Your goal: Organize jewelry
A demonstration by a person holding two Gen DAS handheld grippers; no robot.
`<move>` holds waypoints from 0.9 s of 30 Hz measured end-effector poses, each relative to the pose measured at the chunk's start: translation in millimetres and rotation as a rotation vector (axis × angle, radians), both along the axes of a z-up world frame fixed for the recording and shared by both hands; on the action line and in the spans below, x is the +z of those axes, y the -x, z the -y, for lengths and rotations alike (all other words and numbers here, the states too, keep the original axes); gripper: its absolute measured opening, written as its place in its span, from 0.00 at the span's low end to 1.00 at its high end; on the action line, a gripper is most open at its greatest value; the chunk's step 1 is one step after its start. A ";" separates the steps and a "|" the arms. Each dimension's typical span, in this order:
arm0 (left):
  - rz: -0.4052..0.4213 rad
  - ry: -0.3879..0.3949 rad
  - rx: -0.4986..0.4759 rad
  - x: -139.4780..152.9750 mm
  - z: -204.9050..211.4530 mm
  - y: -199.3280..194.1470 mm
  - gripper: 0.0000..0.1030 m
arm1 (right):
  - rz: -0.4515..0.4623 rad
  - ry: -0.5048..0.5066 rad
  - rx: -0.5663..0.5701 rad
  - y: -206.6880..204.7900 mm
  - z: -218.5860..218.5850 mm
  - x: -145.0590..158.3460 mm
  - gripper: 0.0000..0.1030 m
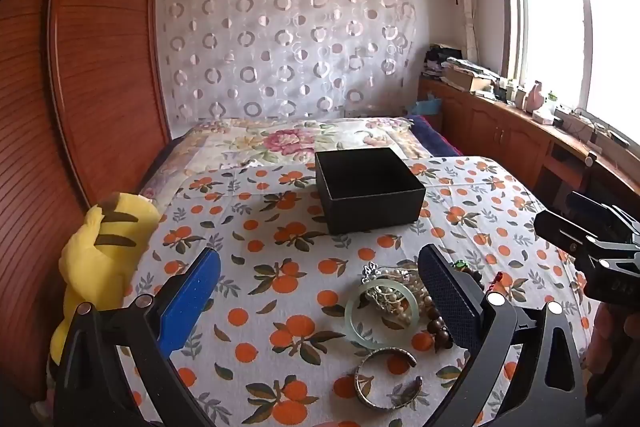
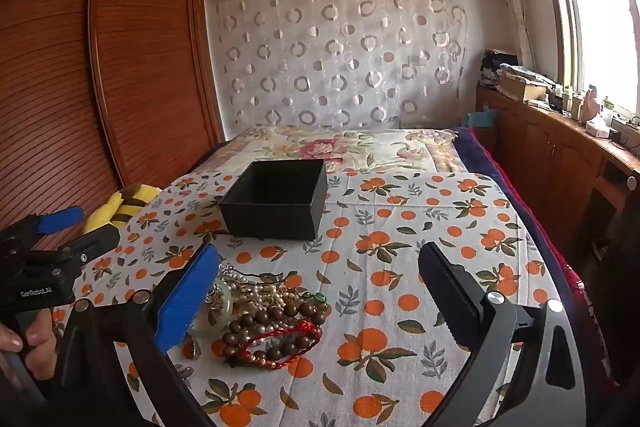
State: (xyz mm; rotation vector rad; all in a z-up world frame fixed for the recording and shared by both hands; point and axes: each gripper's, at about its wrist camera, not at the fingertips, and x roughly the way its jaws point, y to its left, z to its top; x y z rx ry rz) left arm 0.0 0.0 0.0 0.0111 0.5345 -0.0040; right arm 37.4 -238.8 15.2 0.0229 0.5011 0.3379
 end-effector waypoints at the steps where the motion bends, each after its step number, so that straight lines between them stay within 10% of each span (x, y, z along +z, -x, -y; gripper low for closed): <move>1: 0.001 -0.001 0.000 0.1 0.0 0.2 0.93 | -0.004 -0.004 0.001 -0.1 0.0 -0.3 0.98; 27: 0.020 0.002 0.002 7.7 2.7 3.9 0.93 | 0.002 -0.002 0.001 3.4 -0.1 2.4 0.98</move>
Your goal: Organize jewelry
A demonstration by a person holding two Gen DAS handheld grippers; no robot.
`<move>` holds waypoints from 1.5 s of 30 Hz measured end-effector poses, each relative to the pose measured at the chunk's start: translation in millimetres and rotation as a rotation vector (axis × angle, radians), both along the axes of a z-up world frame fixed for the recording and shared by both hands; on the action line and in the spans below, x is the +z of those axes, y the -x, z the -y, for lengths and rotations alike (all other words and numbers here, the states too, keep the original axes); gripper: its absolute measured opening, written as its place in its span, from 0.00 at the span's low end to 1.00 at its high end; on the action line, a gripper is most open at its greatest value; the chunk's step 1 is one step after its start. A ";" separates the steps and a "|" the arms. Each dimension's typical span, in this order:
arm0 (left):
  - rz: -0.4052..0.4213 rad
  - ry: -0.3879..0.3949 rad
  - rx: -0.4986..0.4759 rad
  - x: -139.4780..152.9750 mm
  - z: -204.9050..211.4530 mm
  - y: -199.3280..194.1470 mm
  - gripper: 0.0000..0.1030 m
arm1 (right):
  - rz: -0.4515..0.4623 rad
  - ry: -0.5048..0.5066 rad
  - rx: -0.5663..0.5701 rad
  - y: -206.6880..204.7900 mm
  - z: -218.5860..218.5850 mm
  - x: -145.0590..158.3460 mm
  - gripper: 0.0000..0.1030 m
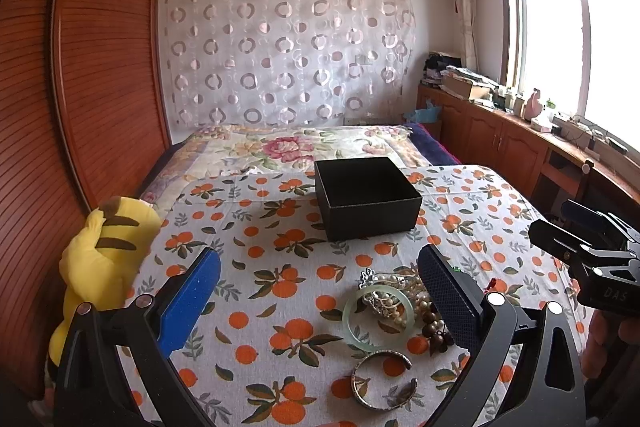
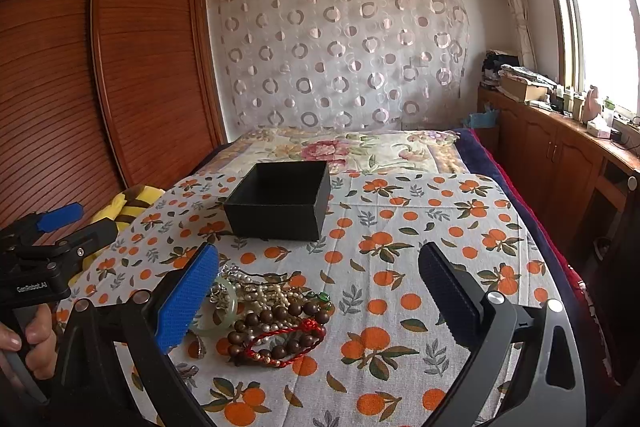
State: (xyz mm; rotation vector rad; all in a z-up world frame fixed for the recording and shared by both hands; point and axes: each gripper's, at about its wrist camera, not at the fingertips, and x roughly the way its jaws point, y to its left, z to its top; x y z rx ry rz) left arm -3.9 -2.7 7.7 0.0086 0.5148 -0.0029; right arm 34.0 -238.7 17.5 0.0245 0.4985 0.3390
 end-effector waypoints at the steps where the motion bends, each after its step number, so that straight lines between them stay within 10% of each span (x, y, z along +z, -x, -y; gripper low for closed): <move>1: 0.001 0.001 0.000 -0.2 -0.2 0.2 0.93 | 0.001 0.000 0.000 0.3 0.0 0.2 0.98; 45: 0.010 0.004 0.000 -1.2 -0.8 1.8 0.93 | 0.002 -0.006 0.002 2.5 -7.2 2.3 0.98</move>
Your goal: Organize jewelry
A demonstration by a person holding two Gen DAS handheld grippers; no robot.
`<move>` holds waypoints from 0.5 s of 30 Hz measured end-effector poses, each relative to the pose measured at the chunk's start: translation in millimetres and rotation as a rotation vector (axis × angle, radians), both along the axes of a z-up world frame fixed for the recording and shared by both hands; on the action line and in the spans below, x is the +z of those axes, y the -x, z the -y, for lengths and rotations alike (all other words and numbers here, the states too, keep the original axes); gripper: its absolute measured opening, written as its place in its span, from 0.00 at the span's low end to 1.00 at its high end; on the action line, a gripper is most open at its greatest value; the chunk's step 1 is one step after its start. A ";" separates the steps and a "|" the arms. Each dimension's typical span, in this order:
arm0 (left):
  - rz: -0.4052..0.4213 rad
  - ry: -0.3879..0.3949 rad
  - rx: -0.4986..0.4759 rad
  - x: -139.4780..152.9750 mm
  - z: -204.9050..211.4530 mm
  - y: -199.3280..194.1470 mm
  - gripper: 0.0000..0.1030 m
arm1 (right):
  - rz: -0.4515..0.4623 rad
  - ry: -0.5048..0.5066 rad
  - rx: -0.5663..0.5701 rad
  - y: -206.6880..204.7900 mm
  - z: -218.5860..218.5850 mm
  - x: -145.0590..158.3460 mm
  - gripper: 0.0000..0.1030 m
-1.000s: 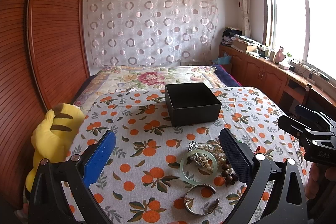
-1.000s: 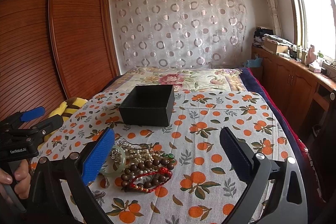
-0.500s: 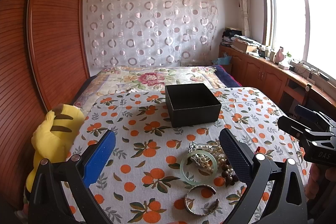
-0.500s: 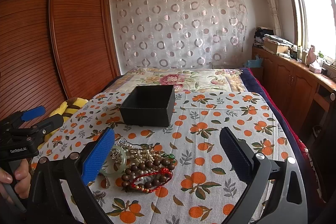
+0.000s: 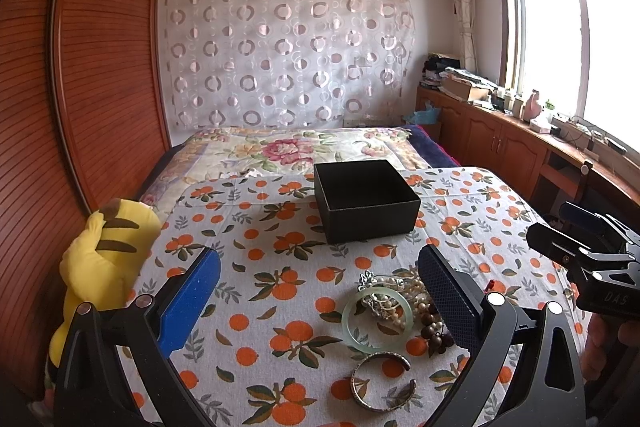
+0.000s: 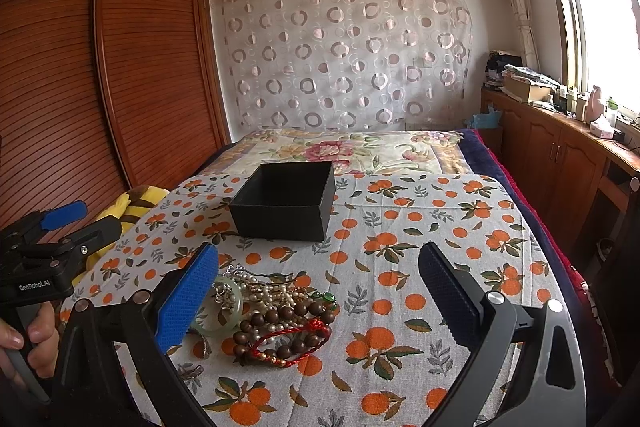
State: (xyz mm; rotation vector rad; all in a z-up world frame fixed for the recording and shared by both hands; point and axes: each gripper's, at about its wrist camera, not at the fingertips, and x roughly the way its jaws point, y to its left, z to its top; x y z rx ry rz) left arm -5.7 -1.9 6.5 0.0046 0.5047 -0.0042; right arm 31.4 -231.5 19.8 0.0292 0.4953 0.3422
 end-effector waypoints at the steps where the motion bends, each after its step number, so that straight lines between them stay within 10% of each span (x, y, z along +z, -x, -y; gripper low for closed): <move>1: 0.000 -0.001 0.000 -0.2 0.0 -0.3 0.93 | 0.000 0.001 0.001 -0.4 3.3 -0.4 0.98; 15: 0.001 0.000 0.000 -0.5 0.0 0.0 0.93 | 0.001 0.000 0.001 0.2 2.6 -0.9 0.98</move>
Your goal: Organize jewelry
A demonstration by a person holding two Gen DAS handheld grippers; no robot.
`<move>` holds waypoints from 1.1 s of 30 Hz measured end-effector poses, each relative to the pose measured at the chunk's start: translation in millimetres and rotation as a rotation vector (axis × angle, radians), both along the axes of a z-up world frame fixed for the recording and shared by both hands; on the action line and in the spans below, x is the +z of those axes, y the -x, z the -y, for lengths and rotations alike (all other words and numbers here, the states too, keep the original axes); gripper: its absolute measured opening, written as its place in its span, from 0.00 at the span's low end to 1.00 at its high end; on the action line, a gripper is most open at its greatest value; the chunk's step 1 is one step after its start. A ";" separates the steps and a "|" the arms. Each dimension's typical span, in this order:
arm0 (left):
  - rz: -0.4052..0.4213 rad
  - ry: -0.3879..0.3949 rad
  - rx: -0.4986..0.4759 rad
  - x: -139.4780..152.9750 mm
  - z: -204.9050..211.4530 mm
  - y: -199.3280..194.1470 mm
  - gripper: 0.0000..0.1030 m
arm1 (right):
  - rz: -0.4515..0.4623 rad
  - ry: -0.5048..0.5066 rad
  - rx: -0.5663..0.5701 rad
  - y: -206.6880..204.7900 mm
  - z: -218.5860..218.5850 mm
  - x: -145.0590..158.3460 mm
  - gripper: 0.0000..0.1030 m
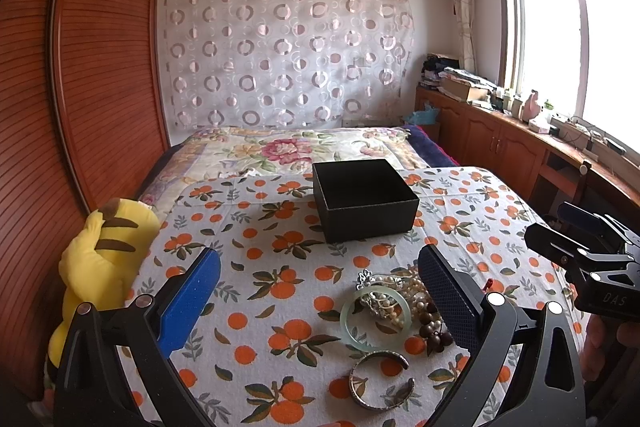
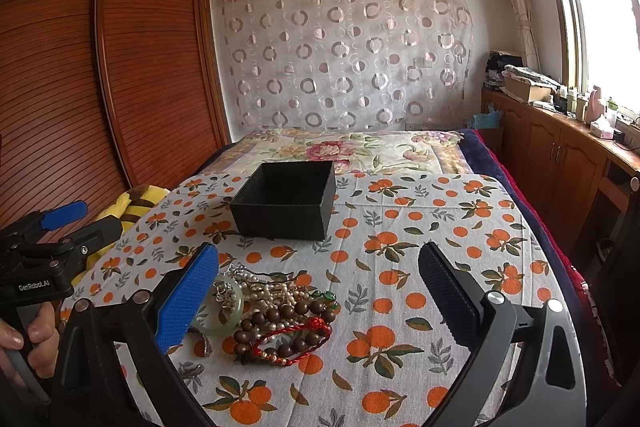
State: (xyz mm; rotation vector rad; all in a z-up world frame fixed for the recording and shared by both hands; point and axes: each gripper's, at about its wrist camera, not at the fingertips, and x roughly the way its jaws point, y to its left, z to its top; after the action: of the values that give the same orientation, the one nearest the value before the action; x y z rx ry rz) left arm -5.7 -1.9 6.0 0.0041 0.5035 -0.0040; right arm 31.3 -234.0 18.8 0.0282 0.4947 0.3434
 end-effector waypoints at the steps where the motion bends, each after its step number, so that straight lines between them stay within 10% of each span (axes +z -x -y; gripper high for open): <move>1: -0.001 0.000 0.000 0.3 0.2 0.4 0.93 | 0.000 0.001 0.000 -0.4 -0.7 -0.4 0.98; 33: -0.342 0.028 -0.160 -86.7 -14.5 -23.3 0.89 | -0.102 0.026 0.109 -9.4 10.8 -49.7 0.92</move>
State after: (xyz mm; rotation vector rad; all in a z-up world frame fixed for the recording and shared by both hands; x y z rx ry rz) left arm 17.6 12.6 -80.7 0.0161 0.8437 -0.1710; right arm 40.7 -244.9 -30.8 -0.0061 0.6032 0.4441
